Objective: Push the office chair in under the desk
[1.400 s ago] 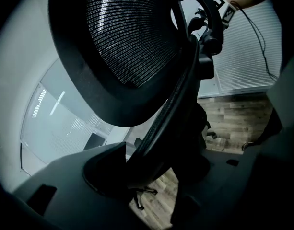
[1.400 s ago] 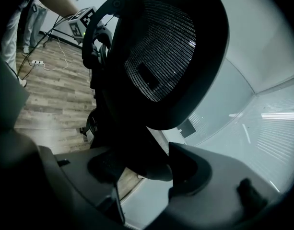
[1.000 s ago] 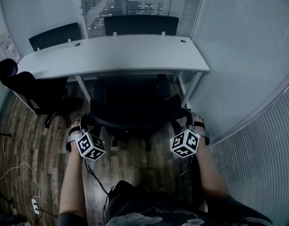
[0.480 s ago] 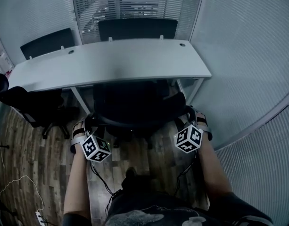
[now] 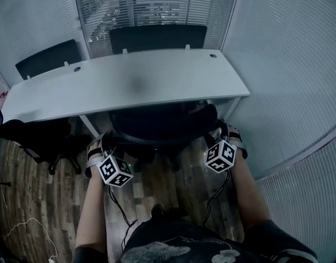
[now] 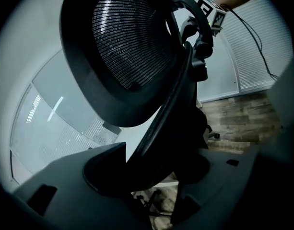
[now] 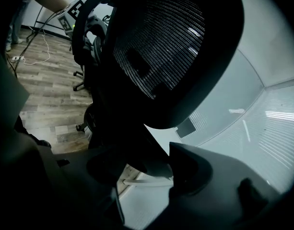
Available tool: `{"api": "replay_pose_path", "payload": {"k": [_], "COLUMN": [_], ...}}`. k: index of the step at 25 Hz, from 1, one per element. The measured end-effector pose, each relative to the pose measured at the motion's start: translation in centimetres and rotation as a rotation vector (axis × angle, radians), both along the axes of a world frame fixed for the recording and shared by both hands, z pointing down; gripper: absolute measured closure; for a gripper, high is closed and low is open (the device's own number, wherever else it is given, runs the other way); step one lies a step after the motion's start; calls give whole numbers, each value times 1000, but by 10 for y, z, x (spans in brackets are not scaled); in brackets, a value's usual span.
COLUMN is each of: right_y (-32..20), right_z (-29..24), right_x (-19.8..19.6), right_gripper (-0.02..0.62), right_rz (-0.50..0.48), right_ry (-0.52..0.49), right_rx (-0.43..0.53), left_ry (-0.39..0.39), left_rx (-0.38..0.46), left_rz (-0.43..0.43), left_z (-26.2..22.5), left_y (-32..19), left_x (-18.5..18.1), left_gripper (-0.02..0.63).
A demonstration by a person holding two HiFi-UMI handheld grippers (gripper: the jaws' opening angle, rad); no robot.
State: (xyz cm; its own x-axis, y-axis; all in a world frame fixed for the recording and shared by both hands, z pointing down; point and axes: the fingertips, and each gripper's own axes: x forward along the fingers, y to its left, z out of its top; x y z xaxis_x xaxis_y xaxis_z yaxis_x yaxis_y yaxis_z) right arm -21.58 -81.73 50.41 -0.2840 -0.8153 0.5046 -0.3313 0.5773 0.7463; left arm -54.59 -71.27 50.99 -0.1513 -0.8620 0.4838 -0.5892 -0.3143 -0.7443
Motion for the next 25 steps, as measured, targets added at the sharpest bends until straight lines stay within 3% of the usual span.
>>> {"api": "replay_pose_path", "payload": {"k": [14, 25], "right_y": [-87, -120], "right_z": [4, 1], "right_x": [-41, -59], "right_gripper": [322, 321], "right_rz": [37, 45], "right_ry": [2, -4], "right_rx": [13, 26], "left_ry": [-8, -1], "left_rx": [6, -5], "left_rz": [26, 28], "left_z": [3, 2], "left_y": [-94, -129], "left_x": [-44, -62], "left_gripper": [325, 325]}}
